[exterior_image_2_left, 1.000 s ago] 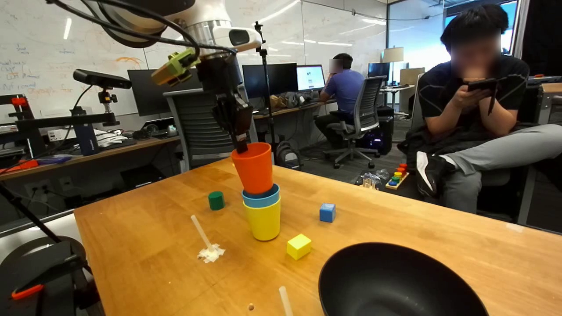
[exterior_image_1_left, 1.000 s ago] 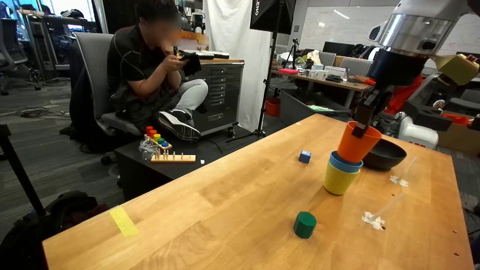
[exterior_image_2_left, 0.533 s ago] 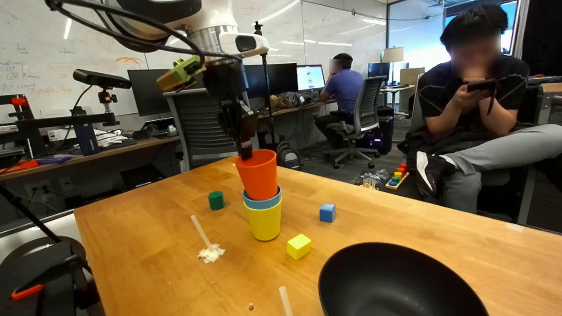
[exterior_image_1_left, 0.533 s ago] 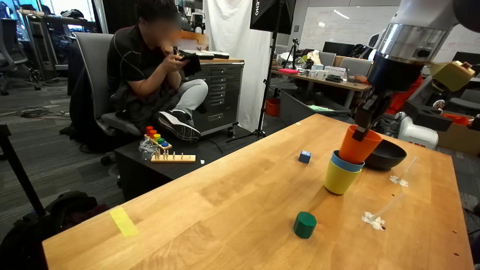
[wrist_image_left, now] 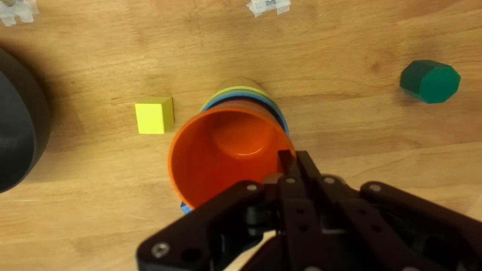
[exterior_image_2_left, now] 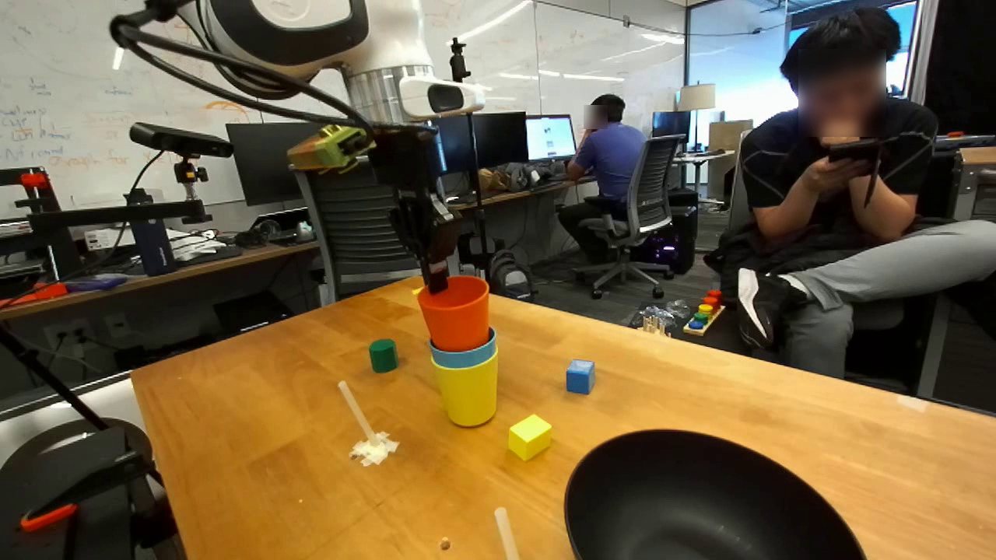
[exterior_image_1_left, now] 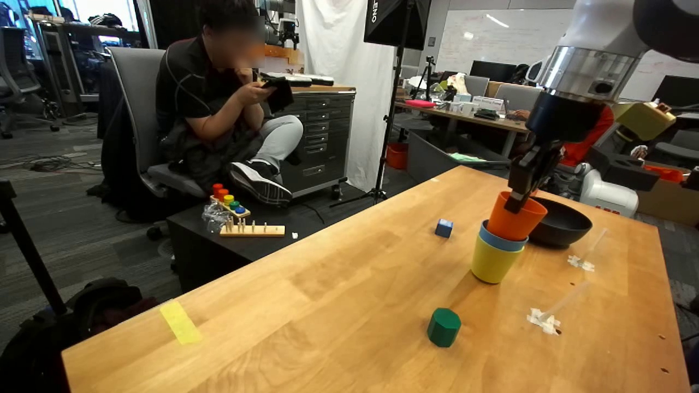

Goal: Stack the three cups on the table

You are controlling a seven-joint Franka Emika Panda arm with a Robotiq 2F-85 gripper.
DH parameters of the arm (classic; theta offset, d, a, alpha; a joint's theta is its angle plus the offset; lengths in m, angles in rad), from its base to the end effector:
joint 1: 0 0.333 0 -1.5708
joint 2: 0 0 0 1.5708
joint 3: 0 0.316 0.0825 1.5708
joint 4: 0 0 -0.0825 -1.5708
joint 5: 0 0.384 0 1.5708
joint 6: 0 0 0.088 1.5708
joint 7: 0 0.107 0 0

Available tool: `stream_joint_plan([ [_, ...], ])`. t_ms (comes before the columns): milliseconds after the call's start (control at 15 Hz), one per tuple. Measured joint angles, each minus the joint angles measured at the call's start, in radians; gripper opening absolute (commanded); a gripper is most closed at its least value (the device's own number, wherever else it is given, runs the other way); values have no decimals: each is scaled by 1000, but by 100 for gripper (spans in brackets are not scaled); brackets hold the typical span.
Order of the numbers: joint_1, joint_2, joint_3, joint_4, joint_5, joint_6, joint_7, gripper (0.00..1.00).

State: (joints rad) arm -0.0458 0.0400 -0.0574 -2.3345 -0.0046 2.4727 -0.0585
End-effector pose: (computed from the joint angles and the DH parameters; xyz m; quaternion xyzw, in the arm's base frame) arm 0.5163 -0.0534 0.3284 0.9986 -0.0205 0.0487 0.0066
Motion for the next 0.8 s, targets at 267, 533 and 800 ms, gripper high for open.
stream_joint_plan([
  [267, 0, 26, 0, 3, 54, 20, -45, 3],
  [533, -1, 54, 0, 9, 69, 30, -58, 3],
  [800, -4, 72, 0, 20, 69, 30, -59, 34],
])
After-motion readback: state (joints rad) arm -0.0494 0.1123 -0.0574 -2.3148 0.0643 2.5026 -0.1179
